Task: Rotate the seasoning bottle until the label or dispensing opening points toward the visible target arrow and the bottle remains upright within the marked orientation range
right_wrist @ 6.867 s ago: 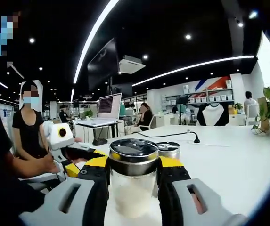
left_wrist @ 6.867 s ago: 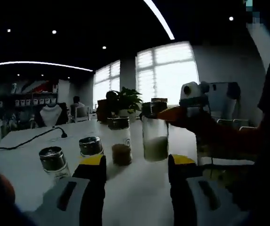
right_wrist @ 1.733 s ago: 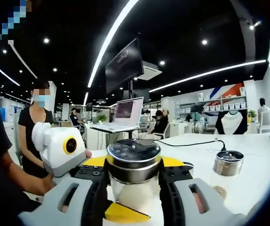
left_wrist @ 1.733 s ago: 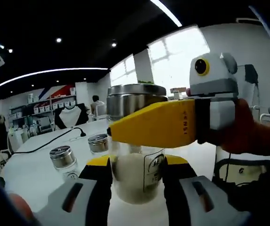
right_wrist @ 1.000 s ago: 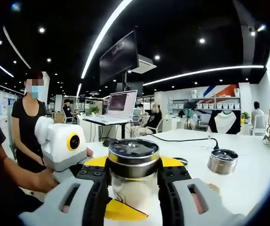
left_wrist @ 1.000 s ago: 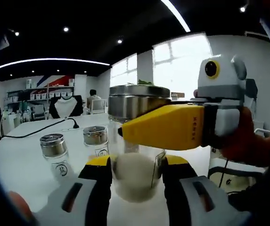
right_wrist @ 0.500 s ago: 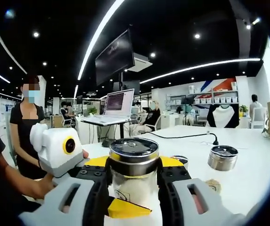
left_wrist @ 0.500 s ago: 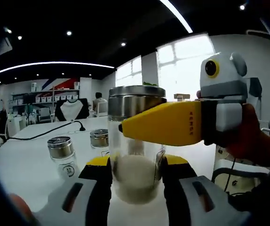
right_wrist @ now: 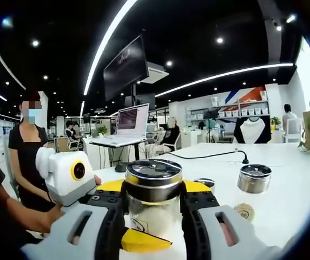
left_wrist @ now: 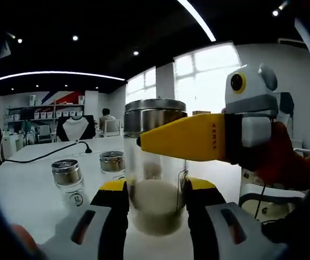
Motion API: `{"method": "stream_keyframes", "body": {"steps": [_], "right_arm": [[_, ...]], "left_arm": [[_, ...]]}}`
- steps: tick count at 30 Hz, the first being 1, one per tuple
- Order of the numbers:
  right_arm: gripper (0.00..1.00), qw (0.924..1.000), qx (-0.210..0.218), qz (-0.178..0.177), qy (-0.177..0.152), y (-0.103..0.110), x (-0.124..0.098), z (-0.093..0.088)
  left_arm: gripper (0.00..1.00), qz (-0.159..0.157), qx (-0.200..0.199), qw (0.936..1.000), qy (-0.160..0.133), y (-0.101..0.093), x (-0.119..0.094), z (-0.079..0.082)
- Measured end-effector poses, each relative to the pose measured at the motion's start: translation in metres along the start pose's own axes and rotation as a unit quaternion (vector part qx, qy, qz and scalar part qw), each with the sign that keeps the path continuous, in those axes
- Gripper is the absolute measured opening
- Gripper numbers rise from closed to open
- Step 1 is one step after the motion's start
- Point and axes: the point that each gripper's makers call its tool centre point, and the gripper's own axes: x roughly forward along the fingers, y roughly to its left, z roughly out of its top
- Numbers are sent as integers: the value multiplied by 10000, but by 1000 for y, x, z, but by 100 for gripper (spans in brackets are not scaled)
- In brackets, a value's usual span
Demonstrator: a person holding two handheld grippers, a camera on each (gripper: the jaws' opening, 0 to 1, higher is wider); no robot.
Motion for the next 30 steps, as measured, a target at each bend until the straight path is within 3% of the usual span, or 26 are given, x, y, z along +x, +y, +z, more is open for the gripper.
{"method": "stream_keyframes", "body": {"steps": [10, 16, 27, 30], "right_arm": [[39, 9997, 22, 258, 34, 4, 0, -2], [39, 9997, -113, 150, 132, 5, 0, -4], [38, 9997, -250, 4, -62, -2, -10, 6], [38, 9997, -212, -45, -107, -10, -14, 9]], "left_arm": [[43, -240, 98, 9996, -111, -5, 0, 0], [43, -290, 42, 9995, -89, -9, 2, -2], [44, -478, -406, 9979, -143, -17, 5, 7], [51, -371, -328, 9988, -45, -11, 5, 3]]}}
